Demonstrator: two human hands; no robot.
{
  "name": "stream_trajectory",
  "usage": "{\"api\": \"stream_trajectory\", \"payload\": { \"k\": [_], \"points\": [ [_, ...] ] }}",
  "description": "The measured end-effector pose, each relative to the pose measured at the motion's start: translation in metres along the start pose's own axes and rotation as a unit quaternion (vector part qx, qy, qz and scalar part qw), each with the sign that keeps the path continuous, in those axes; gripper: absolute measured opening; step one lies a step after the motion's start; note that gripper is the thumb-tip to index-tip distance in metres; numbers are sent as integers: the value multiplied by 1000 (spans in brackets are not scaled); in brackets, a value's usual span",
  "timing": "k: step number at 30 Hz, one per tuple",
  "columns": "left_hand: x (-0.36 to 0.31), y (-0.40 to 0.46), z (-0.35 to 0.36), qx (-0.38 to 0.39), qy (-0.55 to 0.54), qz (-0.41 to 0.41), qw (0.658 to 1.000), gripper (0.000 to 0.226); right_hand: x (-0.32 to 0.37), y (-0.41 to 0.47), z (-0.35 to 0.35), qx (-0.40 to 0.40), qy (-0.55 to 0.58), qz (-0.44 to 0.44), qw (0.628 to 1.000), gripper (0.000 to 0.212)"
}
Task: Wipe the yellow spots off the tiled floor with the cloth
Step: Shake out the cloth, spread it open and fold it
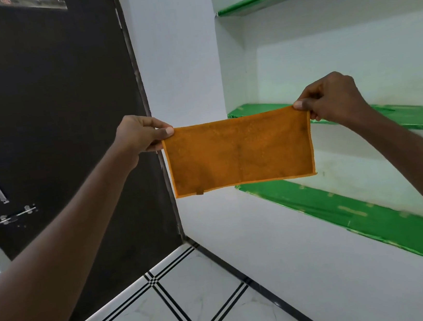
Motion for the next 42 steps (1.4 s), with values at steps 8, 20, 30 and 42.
{"api": "stream_trajectory", "payload": {
  "k": [8,20,30,42],
  "points": [
    [-11,-9,0,19,106,101,989,23,-10,-4,-14,-8,16,-4,1000,18],
    [-14,-55,17,90,-113,-5,989,23,-46,-18,-19,109,231,130,958,25],
    [-44,-89,154,73,-175,-81,979,26,-42,-63,48,231,332,214,889,29],
    [-75,-129,187,70,51,132,987,18,-59,-112,14,313,414,231,823,64]
  ]
}}
Point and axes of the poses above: each hand's wrist, its own y-axis towards the middle knuckle, its own z-axis out of the palm, x = y × z, the point moved 1 cm from there along y, towards the middle knuckle, and after that the axes turned 8 degrees about z, right-handed, at the moved point
